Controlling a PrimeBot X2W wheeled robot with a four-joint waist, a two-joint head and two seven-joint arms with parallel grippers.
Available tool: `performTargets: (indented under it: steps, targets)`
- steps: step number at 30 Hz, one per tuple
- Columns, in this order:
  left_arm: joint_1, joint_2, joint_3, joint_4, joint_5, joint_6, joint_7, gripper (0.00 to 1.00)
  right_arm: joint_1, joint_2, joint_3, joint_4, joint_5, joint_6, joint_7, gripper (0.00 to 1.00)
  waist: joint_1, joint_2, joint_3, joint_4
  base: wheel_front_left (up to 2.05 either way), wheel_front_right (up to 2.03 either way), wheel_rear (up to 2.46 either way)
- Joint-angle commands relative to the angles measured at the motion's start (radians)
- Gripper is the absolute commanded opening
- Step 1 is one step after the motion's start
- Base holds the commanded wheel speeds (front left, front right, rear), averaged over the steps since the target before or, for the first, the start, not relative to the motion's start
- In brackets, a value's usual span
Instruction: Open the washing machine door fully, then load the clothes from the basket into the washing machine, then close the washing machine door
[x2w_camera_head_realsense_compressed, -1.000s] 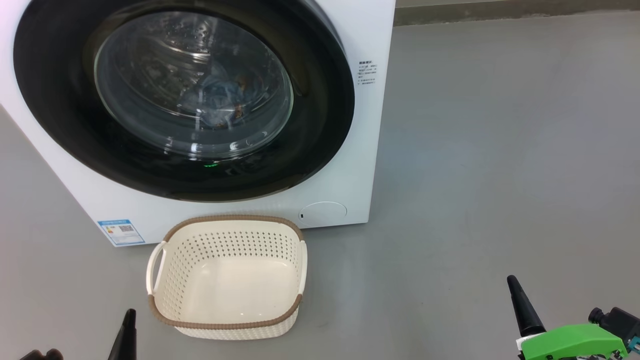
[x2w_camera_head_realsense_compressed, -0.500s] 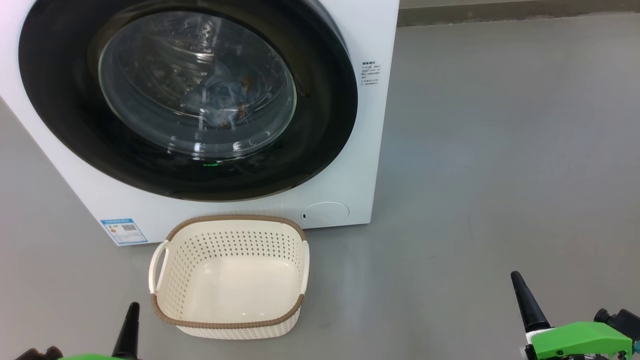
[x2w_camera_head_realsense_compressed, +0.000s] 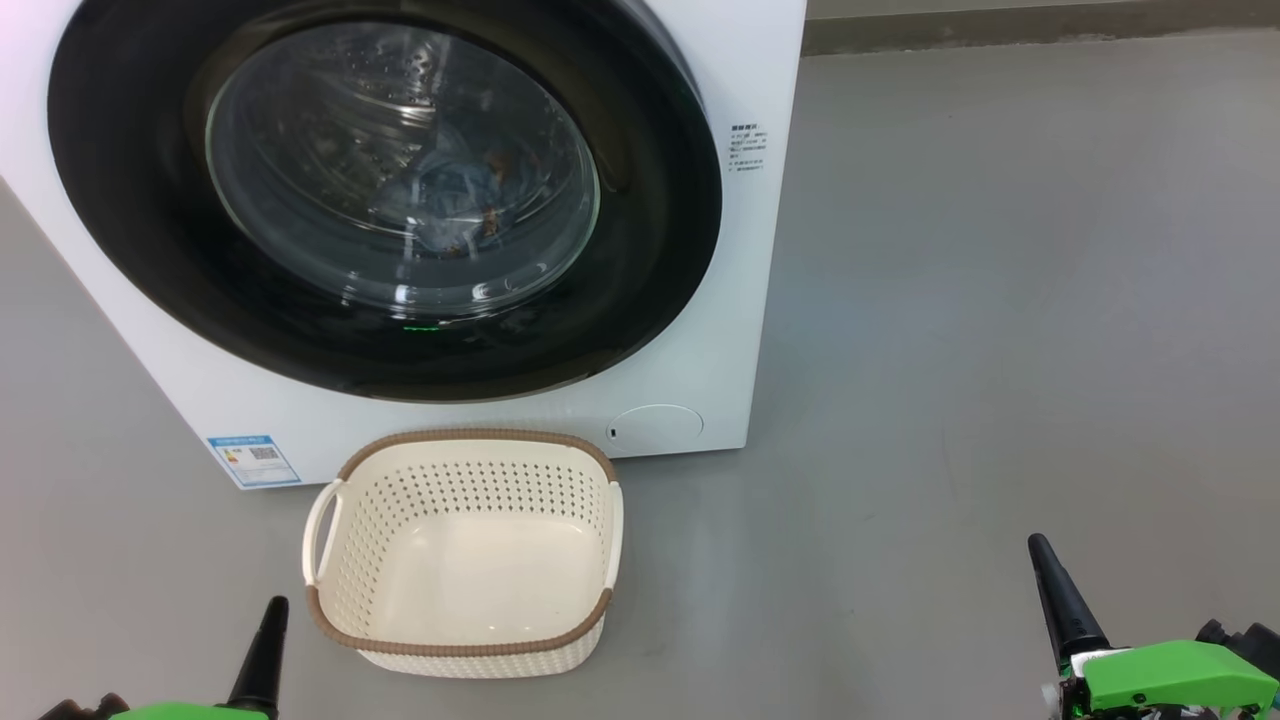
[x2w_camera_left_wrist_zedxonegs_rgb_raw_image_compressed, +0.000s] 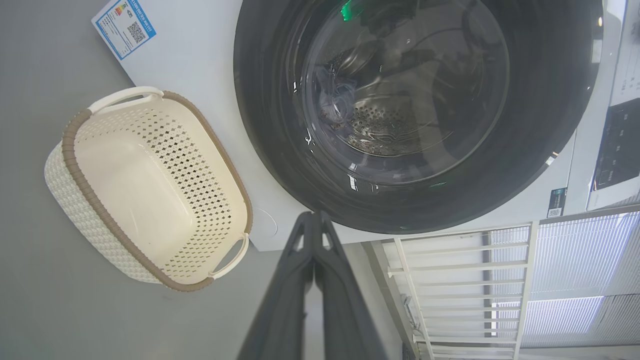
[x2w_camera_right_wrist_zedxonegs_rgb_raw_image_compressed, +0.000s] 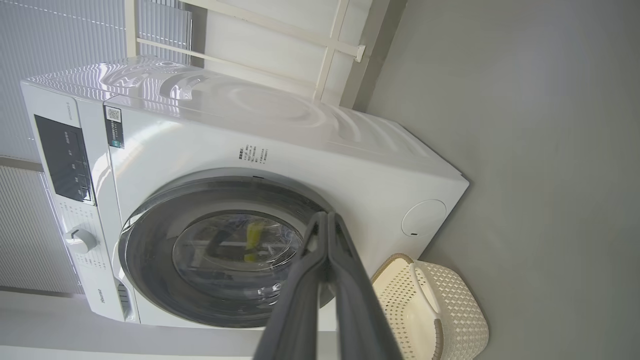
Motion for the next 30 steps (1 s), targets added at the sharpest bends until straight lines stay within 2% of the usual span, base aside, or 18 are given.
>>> performTargets:
  steps: [1,25,30]
  targets:
    - [-0.048,0.01,0.032,-0.03,-0.027,-0.002,0.01,0.0,-0.04,-0.002,0.01,-0.033,0.025,0.001,0.009,0.0,0.0,0.0,0.0,0.001,0.0,0.0,0.0]
    - [-0.077,-0.013,0.059,-0.041,-0.277,-0.003,0.083,0.0,-0.047,0.023,-0.036,-0.071,0.232,0.002,0.083,0.0,0.0,0.0,-0.004,0.015,0.0,0.0,0.0]
    - [-0.077,-0.013,0.059,-0.041,-0.278,-0.003,0.083,0.0,-0.047,0.023,-0.036,-0.071,0.232,0.002,0.083,0.0,0.0,0.0,-0.004,0.015,0.0,0.0,0.0]
